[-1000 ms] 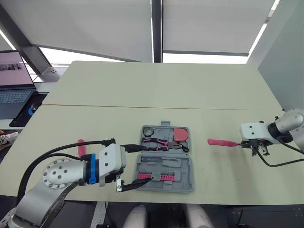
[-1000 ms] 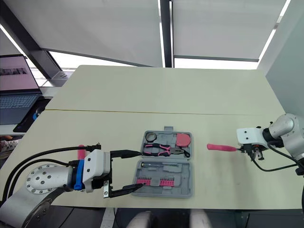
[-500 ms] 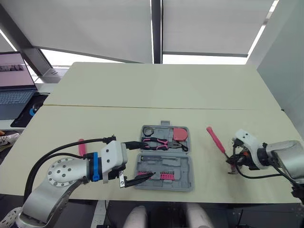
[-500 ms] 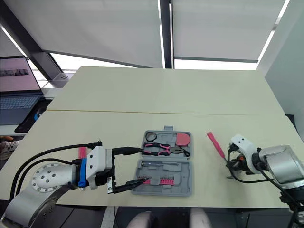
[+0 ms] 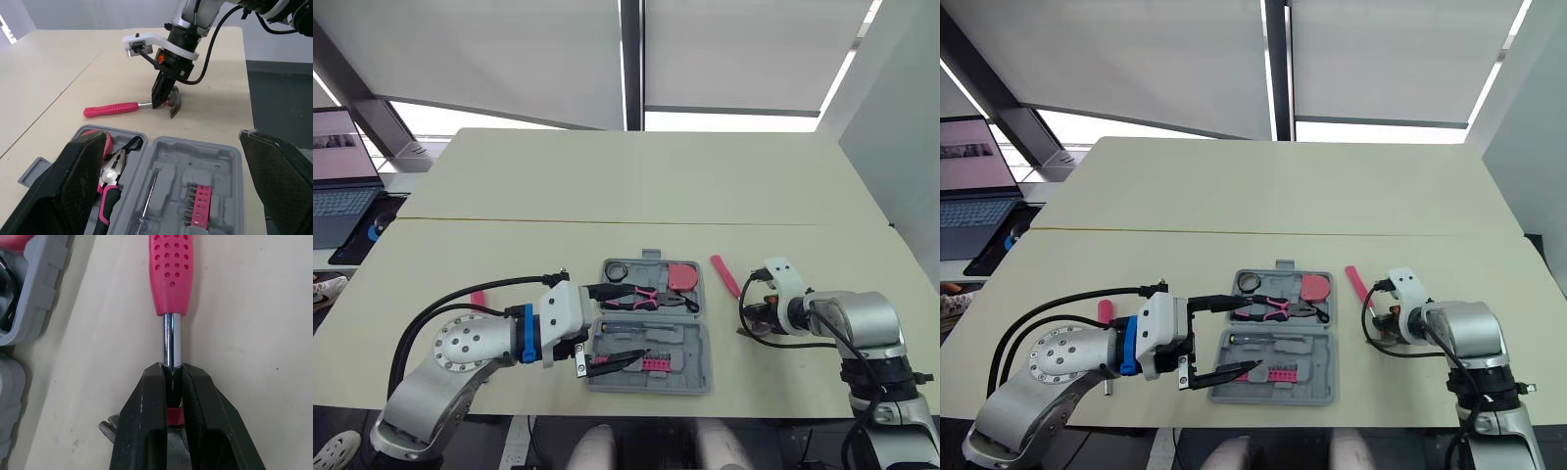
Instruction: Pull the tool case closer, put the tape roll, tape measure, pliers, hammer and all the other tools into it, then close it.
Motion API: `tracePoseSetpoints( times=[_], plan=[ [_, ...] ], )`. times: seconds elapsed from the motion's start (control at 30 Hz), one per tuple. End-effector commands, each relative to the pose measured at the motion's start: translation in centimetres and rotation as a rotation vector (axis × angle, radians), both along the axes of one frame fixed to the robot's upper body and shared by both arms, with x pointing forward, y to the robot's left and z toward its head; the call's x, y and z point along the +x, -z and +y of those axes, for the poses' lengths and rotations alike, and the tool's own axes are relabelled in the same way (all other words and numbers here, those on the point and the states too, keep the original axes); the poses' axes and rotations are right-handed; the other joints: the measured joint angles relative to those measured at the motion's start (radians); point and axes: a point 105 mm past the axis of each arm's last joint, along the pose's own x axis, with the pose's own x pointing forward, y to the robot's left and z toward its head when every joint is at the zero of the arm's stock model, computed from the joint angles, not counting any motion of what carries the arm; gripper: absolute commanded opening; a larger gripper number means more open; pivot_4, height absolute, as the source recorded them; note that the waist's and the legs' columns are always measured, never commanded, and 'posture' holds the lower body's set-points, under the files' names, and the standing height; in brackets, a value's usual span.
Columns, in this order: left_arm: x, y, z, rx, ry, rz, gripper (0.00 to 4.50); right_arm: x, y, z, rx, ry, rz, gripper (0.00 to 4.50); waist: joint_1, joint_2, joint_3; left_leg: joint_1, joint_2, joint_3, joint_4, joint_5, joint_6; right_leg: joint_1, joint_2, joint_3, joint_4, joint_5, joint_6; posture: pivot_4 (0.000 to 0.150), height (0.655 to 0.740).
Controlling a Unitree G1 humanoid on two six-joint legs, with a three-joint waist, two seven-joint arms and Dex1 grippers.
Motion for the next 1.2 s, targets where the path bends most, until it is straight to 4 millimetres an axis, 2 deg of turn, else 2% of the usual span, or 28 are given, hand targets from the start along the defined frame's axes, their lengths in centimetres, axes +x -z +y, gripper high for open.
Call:
tracePoseSetpoints(
  times=[0.03, 0.13, 0.27, 0.4, 0.5, 0.63, 0.83, 1.0, 1.1, 1.2],
  plan=[
    [-0.2, -0.2, 0.2, 0.003, 0.005, -0.023, 4.5, 0.3, -2.1, -0.3, 0.024, -0.015, -0.106, 1.3, 0.0, 0.0, 0.0, 0.0, 0.0, 0.0, 0.0, 0.0, 0.0, 0.0, 0.0, 0.0, 0.0, 0.0, 0.0, 0.15, 0.74],
    [-0.4, 0.0, 1.2, 0.003, -0.022, -0.01, 4.5, -0.1, -3.5, -0.7, -0.039, -0.114, -0.231, 2.01, 0.001, 0.0, 0.0, 0.0, 0.0, 0.0, 0.0, 0.0, 0.0, 0.0, 0.0, 0.0, 0.0, 0.0, 0.0, 0.15, 0.74],
    [-0.9, 0.1, 2.7, 0.003, -0.052, 0.021, 4.5, -1.1, -4.1, -0.5, -0.001, -0.174, -0.357, 3.02, 0.001, 0.0, 0.0, -0.002, 0.0, 0.0, -0.001, -0.001, 0.001, -0.001, 0.0, 0.0, -0.003, 0.0, 0.0, 0.15, 0.74],
    [-1.2, 0.5, 3.9, 0.034, -0.064, 0.04, 4.5, -1.4, -2.6, -1.3, -0.176, -0.222, -0.504, 4.22, 0.001, 0.0, 0.0, -0.001, 0.0, 0.0, -0.001, -0.001, 0.001, 0.0, 0.0, 0.0, -0.002, -0.001, 0.001, 0.15, 0.74],
    [-1.3, 0.3, 3.8, 0.026, -0.06, 0.035, 4.5, -1.7, -1.3, -0.8, -0.117, -0.141, -0.509, 4.22, 0.001, 0.0, 0.0, 0.0, 0.0, 0.001, 0.0, -0.001, 0.001, 0.001, 0.0, 0.0, -0.002, 0.0, 0.001, 0.15, 0.74],
    [-1.3, 0.2, 3.7, 0.03, -0.047, 0.033, 4.5, -1.5, -0.4, -0.3, -0.068, -0.099, -0.516, 4.22, 0.0, 0.0, 0.0, 0.001, 0.001, 0.0, 0.0, 0.0, 0.001, 0.002, 0.0, 0.001, 0.0, 0.0, 0.001, 0.15, 0.74],
    [-1.1, 0.1, 3.5, 0.036, -0.031, 0.028, 4.5, -0.1, 0.9, -0.5, -0.077, -0.063, -0.5, 4.22, 0.0, 0.0, 0.0, 0.001, 0.0, 0.0, 0.0, 0.0, 0.001, 0.002, 0.0, 0.0, -0.001, 0.0, 0.001, 0.15, 0.74],
    [-0.9, 0.0, 3.5, 0.04, -0.028, 0.024, 4.5, 0.2, 1.8, -0.5, -0.101, -0.045, -0.475, 4.22, 0.0, 0.0, 0.0, 0.001, 0.0, -0.001, 0.0, 0.0, 0.001, 0.001, 0.0, 0.001, -0.001, 0.0, 0.001, 0.15, 0.74],
    [-0.8, 0.0, 3.5, 0.041, -0.031, 0.021, 4.5, -0.1, 2.4, -0.2, -0.089, -0.039, -0.452, 3.63, 0.0, 0.0, 0.0, 0.001, 0.0, 0.0, 0.0, 0.0, 0.001, 0.001, 0.0, 0.001, -0.001, 0.0, 0.001, 0.15, 0.74],
    [-0.9, 0.0, 3.4, 0.039, -0.028, 0.022, 4.5, -0.5, 2.8, 0.2, -0.083, -0.038, -0.446, 2.59, 0.0, 0.0, 0.0, 0.001, 0.0, 0.0, 0.0, 0.0, 0.001, 0.001, 0.0, 0.001, -0.001, 0.0, 0.001, 0.15, 0.74]
  ],
)
